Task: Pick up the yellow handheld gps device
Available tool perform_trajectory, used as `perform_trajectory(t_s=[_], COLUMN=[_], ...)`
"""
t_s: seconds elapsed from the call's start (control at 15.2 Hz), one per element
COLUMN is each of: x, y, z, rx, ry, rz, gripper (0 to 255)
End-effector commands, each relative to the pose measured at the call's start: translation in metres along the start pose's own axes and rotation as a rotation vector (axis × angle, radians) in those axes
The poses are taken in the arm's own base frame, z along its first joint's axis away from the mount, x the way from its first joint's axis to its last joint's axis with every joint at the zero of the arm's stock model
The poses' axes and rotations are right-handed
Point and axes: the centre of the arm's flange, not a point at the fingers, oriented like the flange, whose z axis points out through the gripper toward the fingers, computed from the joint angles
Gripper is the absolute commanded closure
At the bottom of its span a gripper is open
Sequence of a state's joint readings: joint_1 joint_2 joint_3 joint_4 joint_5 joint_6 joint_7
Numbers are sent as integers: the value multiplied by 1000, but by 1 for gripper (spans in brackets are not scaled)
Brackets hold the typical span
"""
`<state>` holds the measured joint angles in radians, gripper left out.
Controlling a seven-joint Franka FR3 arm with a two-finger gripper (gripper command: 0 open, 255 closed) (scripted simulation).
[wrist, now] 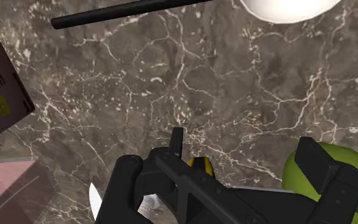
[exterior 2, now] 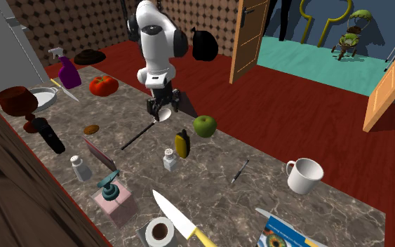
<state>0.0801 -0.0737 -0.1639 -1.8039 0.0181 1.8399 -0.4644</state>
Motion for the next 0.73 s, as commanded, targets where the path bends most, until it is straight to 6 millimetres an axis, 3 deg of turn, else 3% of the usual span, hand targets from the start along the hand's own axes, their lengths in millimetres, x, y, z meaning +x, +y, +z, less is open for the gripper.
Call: perform_trajectory(t_s=[0.0, 0.46, 0.66], x=[25, 106, 106], y=[6, 20, 20], z=[3, -3, 8], rx=[-3, -12, -13], ry=[19, 82, 83], rz=[-44, -190, -192], gripper=[0, 0, 0])
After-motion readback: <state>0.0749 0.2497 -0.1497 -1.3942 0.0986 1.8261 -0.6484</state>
